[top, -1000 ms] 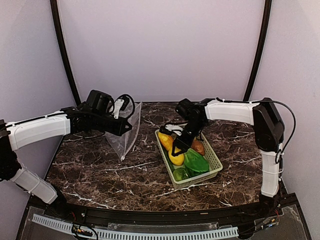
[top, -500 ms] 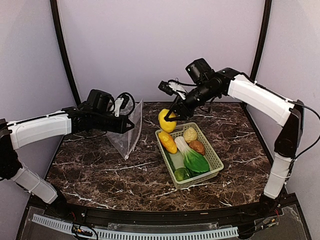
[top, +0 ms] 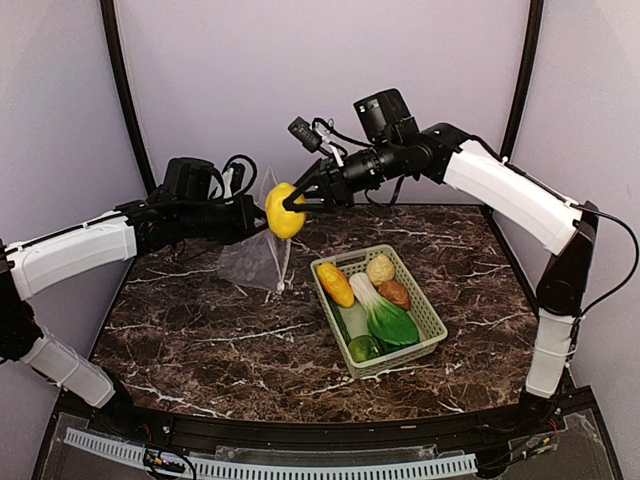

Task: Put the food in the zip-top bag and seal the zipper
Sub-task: Place the fake fruit in the zipper food storage bag.

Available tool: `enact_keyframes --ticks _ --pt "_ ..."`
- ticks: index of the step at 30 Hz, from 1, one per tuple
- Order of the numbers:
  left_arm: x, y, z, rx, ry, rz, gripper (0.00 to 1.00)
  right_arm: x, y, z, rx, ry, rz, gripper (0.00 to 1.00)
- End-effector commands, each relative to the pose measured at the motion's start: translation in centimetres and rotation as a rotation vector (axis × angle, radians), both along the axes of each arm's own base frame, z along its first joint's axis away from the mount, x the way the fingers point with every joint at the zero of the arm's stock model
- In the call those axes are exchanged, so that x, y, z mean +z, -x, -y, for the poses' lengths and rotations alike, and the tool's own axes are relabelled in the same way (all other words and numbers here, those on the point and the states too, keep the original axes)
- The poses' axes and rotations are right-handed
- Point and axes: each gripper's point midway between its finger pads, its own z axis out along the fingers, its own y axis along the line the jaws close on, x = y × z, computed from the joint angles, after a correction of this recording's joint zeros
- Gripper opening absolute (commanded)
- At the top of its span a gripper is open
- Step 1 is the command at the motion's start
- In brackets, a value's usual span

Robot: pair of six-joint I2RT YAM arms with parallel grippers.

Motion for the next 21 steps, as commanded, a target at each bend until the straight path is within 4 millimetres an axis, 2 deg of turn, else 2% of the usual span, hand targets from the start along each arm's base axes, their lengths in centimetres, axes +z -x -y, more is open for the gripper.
enact_keyframes --ticks 1,10,16,21 --pt "4.7 0.8 0.1 0.008 0.149 0.014 0.01 2.5 -1.2 -1.3 -0.032 -0.117 0.018 0.25" --pt "6.3 2.6 -0.8 -0.01 0.152 0.031 0.01 -1.0 -4.8 -2.6 -0.168 -0.061 -0.002 0.24" --pt "5.9 3.5 -1.6 -0.002 0.144 0.026 0.01 -3.7 -8.1 -2.0 -0.332 0.018 0.052 0.24" --pt "5.2 3.7 -1.6 -0.003 0.136 0.016 0.01 -4.8 -8.7 -1.8 -0.379 0.058 0.081 0.24"
